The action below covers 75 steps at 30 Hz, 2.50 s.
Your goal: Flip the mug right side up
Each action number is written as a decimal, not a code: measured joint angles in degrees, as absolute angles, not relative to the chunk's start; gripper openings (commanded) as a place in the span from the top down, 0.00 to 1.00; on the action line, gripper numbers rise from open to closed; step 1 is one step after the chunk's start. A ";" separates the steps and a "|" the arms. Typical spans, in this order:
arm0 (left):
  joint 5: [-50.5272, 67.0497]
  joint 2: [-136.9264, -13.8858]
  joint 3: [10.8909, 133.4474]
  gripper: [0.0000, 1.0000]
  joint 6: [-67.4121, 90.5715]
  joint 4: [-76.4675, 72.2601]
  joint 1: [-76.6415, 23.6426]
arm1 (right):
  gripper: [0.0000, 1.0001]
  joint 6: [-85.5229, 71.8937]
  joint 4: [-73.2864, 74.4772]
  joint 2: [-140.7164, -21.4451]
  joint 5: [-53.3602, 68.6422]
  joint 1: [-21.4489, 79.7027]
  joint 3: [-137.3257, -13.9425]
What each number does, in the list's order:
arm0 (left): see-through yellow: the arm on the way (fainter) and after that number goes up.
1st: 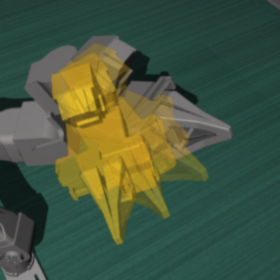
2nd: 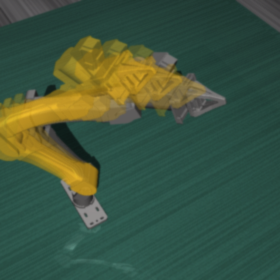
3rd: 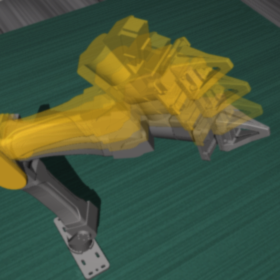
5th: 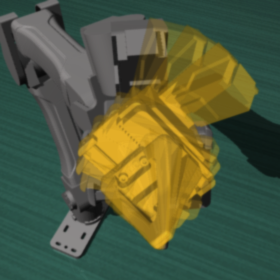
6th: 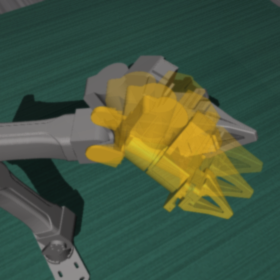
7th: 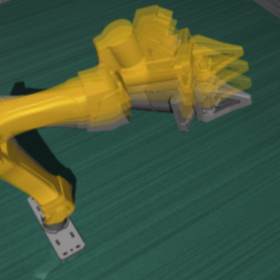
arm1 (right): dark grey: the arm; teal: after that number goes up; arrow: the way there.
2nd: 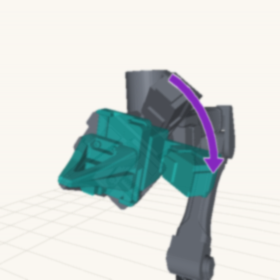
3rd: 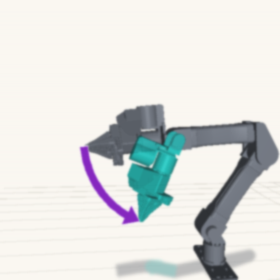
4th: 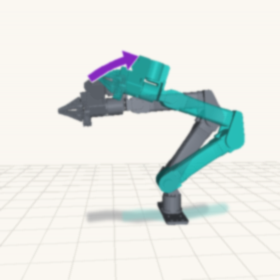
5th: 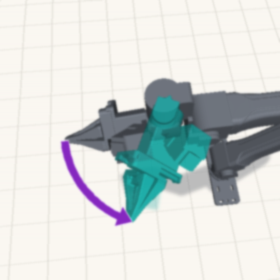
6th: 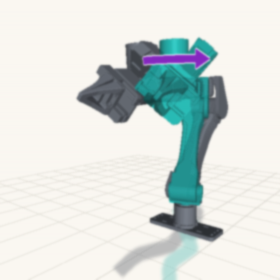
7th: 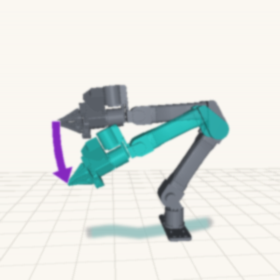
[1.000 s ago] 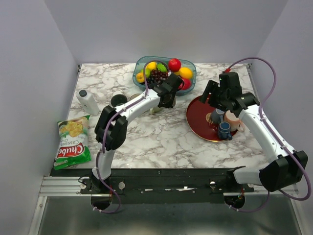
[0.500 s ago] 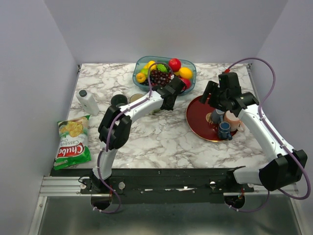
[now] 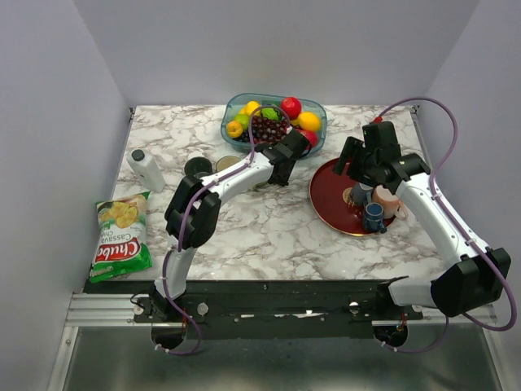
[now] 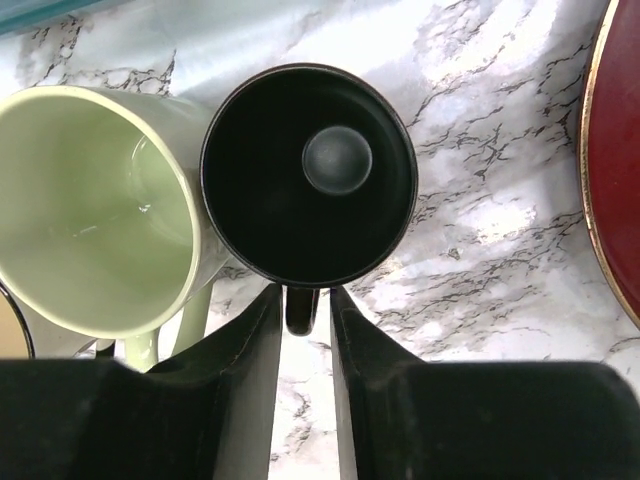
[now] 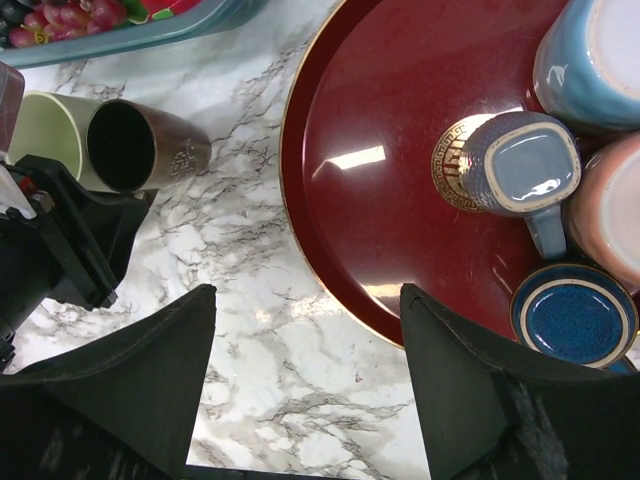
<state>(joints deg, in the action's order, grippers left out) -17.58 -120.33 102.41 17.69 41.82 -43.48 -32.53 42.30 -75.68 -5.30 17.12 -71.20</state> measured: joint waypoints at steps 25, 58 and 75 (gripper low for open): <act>-14.90 -101.38 95.20 0.01 16.82 32.34 -43.64 | 0.19 -23.66 46.92 -83.53 -11.97 15.49 -71.22; -8.32 -98.26 90.13 0.01 14.83 25.80 -42.85 | 0.21 -17.65 47.31 -94.50 -13.04 11.22 -70.59; -7.31 -98.28 89.56 0.01 14.94 25.74 -41.95 | 0.49 -13.39 44.23 -95.09 -7.77 10.74 -70.65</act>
